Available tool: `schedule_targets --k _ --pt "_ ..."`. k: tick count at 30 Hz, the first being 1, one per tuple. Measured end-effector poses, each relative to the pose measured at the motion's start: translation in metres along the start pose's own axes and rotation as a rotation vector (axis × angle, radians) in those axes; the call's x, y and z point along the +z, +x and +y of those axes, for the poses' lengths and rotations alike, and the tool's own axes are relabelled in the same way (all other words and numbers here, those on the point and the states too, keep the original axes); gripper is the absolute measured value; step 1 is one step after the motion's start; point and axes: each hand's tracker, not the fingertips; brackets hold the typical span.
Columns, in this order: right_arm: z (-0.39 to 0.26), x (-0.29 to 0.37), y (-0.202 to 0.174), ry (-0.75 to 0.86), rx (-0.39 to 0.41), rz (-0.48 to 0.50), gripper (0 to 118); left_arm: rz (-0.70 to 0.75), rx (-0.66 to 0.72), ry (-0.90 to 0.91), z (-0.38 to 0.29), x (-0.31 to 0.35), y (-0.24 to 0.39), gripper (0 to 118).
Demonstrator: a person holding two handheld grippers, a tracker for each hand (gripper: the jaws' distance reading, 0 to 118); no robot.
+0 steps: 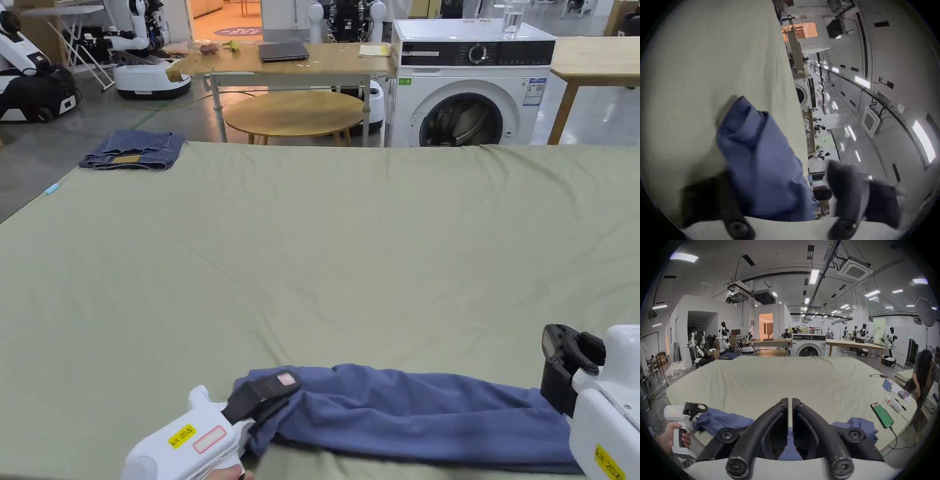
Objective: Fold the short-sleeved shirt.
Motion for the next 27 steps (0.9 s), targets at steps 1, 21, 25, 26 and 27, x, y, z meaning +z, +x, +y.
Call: schedule_targets --k 1,21,25,26,27 --pt "0.0 0.003 0.002 0.001 0.003 -0.002 3 0.064 0.029 0.026 -0.004 -0.005 -0.005 8" --pt "0.016 0.018 0.051 -0.02 0.074 0.03 3 0.509 -1.046 0.214 -0.063 0.034 0.138 6" --pt "0.019 0.025 0.065 -0.012 0.083 0.061 3 0.584 -1.239 0.146 -0.115 -0.011 0.155 6" --pt "0.018 0.026 0.069 -0.01 0.086 0.065 3 0.594 -1.258 0.124 -0.126 -0.023 0.156 6" --pt "0.018 0.026 0.072 -0.011 0.086 0.07 3 0.603 -1.283 0.098 -0.139 -0.035 0.157 6"
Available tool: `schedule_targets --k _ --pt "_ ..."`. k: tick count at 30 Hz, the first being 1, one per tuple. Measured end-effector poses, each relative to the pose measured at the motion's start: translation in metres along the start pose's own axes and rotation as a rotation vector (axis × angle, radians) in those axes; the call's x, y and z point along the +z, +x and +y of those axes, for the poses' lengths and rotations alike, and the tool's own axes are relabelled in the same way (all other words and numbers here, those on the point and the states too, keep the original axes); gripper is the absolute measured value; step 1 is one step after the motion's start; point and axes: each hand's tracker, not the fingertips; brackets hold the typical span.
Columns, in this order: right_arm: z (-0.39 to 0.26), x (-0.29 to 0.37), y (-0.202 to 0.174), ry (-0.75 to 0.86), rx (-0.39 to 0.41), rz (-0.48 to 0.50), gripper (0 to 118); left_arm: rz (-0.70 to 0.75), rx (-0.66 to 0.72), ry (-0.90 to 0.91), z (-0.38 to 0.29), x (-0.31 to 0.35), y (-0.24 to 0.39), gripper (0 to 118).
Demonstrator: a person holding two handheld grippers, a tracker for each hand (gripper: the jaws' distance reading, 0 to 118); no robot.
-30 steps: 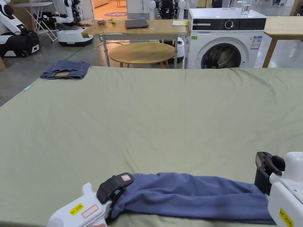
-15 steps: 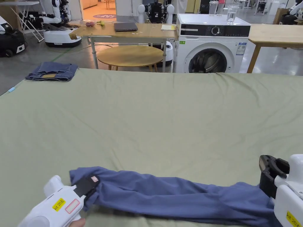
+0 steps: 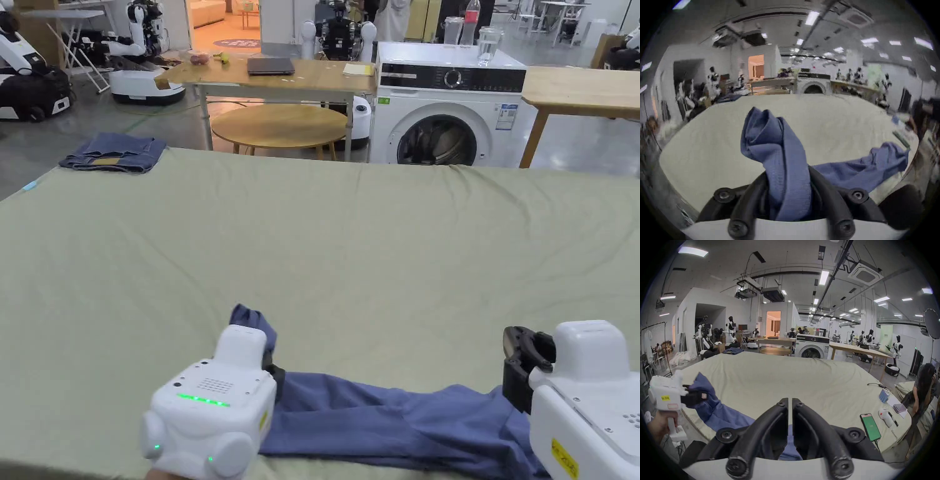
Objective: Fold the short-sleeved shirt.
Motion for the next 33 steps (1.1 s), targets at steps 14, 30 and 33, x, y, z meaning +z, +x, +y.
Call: schedule_targets --k 14,30,33 --pt "-0.015 0.004 0.035 -0.019 -0.006 0.102 3 -0.163 -0.085 -0.089 -0.008 -0.013 0.098 104" --pt "-0.026 0.015 0.036 -0.02 -0.058 0.144 3 -0.228 0.375 -0.202 -0.024 -0.018 0.054 8" --pt "-0.026 0.019 0.034 -0.012 -0.064 0.121 3 -0.304 0.361 -0.191 -0.027 -0.038 0.072 8"
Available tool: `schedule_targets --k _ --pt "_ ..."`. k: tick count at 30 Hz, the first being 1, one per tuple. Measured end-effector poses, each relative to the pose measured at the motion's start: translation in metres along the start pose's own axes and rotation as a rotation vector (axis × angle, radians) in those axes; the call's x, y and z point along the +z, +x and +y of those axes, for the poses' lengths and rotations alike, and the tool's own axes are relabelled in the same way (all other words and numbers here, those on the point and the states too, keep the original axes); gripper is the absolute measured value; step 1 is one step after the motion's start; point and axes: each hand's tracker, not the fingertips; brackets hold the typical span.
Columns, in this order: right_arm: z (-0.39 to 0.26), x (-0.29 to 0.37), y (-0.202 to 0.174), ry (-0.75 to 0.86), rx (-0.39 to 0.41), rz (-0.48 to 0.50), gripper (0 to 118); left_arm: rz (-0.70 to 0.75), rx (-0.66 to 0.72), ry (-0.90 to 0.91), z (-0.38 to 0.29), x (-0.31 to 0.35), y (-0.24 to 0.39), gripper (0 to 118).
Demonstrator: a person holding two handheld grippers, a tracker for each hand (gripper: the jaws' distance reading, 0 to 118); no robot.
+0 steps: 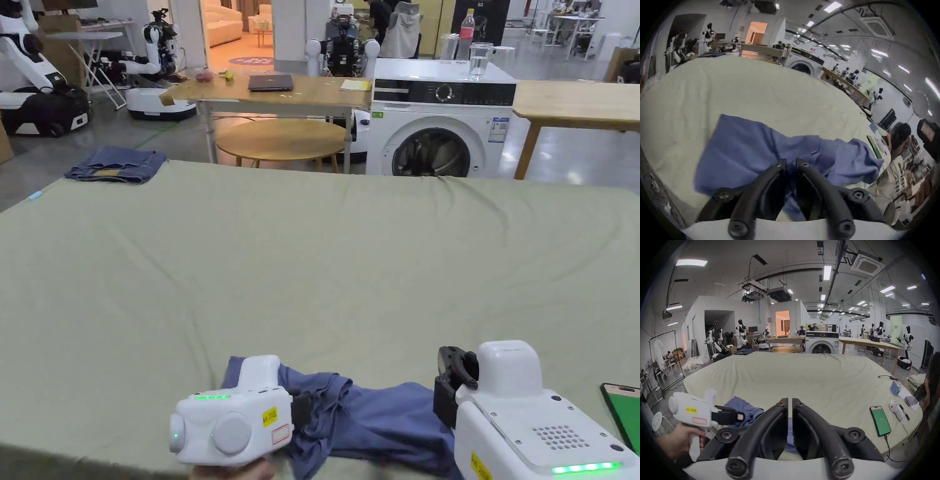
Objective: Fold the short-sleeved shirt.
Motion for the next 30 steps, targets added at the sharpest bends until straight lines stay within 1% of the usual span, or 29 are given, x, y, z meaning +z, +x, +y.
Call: schedule_targets --k 1,3,5,8,9,11,12,15,16,17,19,20,21,23,26,28,30 --pt "0.0 0.001 -0.002 0.005 -0.003 -0.01 3 -0.016 0.0 -0.008 -0.001 -0.008 0.006 8" --pt "0.001 0.004 -0.003 0.007 -0.01 -0.029 3 -0.051 -0.057 -0.017 -0.003 -0.017 0.022 8" --pt "0.002 0.005 -0.006 0.008 -0.01 -0.041 3 -0.036 -0.113 -0.087 -0.005 -0.03 0.033 8" --pt "0.002 0.006 -0.01 0.011 -0.001 -0.064 3 -0.053 -0.051 -0.081 -0.01 -0.036 0.033 8" --pt "0.001 0.005 -0.012 0.009 -0.002 -0.069 3 -0.065 -0.026 -0.063 -0.009 -0.033 0.033 8" --pt "0.001 0.002 -0.014 0.003 -0.005 -0.073 3 -0.071 -0.052 -0.029 -0.005 -0.019 0.031 8" --pt "0.001 0.001 -0.016 -0.001 -0.003 -0.076 3 -0.071 -0.065 0.016 -0.001 -0.007 0.029 8" --pt "0.001 -0.003 -0.021 -0.003 0.004 -0.079 3 -0.068 -0.059 0.137 0.013 0.034 0.003 8" --pt "0.001 -0.005 -0.023 -0.002 0.004 -0.08 3 -0.08 -0.029 0.153 0.016 0.046 -0.013 8" --pt "0.001 -0.007 -0.024 0.0 0.003 -0.078 3 -0.085 0.001 0.164 0.019 0.055 -0.026 16" --pt "0.0 -0.012 -0.026 0.004 0.001 -0.074 3 -0.094 0.106 0.168 0.021 0.068 -0.057 74" --pt "0.0 -0.014 -0.027 0.004 -0.002 -0.072 3 -0.098 0.149 0.182 0.018 0.072 -0.07 98" --pt "0.001 -0.017 -0.027 -0.001 -0.009 -0.066 3 -0.106 0.192 0.202 0.014 0.075 -0.082 111" --pt "0.001 -0.02 -0.029 -0.006 -0.019 -0.057 3 -0.1 0.266 0.199 0.002 0.077 -0.107 112" --pt "0.001 -0.018 -0.032 -0.002 -0.009 -0.047 3 -0.077 0.384 0.173 -0.016 0.069 -0.136 112" --pt "0.0 -0.017 -0.032 0.0 0.0 -0.042 3 -0.146 0.501 0.15 -0.026 0.057 -0.153 112" --pt "0.0 -0.015 -0.031 0.002 0.005 -0.046 3 -0.233 0.598 0.119 -0.031 0.042 -0.157 112"
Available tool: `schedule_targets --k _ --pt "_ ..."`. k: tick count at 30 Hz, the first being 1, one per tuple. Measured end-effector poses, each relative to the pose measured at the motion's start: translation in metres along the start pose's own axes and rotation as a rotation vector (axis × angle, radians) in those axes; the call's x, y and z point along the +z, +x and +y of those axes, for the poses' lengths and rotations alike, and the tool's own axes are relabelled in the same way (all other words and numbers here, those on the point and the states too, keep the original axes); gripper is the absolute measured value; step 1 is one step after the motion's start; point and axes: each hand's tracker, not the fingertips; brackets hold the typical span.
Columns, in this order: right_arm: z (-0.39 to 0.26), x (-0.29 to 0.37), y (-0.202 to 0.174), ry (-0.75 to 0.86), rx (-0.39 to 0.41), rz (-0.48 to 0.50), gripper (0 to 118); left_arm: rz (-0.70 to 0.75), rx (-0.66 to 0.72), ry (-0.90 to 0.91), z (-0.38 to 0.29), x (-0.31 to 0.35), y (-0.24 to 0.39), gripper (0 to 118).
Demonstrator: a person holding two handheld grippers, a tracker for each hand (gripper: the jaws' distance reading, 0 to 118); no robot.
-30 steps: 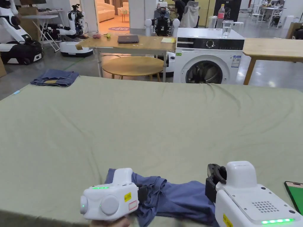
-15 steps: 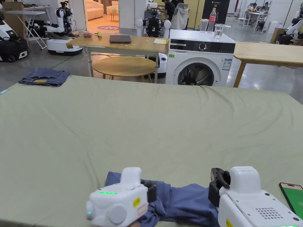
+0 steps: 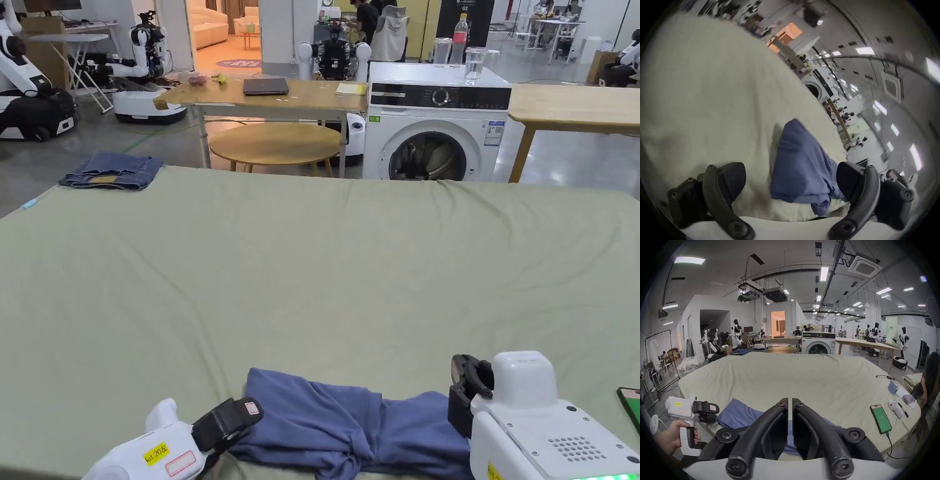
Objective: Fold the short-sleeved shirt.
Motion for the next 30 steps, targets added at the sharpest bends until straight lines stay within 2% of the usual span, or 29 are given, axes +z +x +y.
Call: schedule_targets --k 2,4,6,7,8,9,10,12,20,23,27,30 --pt "0.0 0.0 0.003 0.0 -0.002 0.002 3 -0.136 0.034 0.007 -0.002 -0.01 0.0 112" --pt "0.0 0.001 0.004 0.002 -0.003 -0.01 3 -0.192 0.121 -0.092 -0.003 -0.029 0.003 111" --pt "0.001 0.001 0.006 0.001 -0.011 -0.014 3 -0.19 0.132 -0.095 -0.005 -0.038 0.008 111" --pt "0.001 0.001 0.007 0.004 -0.015 -0.017 3 -0.167 0.143 -0.087 -0.006 -0.042 0.011 101" --pt "0.002 0.002 0.008 0.005 -0.016 -0.02 3 -0.082 0.152 -0.078 -0.009 -0.044 0.015 72" --pt "0.002 0.003 0.009 0.004 -0.016 -0.023 3 -0.019 0.147 -0.055 -0.012 -0.045 0.014 26" --pt "0.002 0.003 0.009 0.003 -0.013 -0.028 3 -0.038 0.153 -0.051 -0.012 -0.045 0.012 17" --pt "0.002 0.005 0.011 0.003 -0.01 -0.036 3 -0.073 0.161 -0.011 -0.011 -0.037 0.01 16" --pt "-0.002 0.005 0.007 -0.001 -0.017 -0.025 3 0.075 -0.066 0.204 0.019 0.016 0.023 12" --pt "-0.002 0.005 0.003 0.002 -0.02 -0.013 3 0.087 -0.061 0.219 0.029 0.028 0.024 12" --pt "-0.003 0.008 0.001 0.005 -0.008 -0.007 3 0.14 -0.223 0.306 0.035 0.043 0.043 12" --pt "-0.004 0.01 0.003 0.007 0.0 -0.014 3 0.169 -0.409 0.31 0.027 0.043 0.075 12"
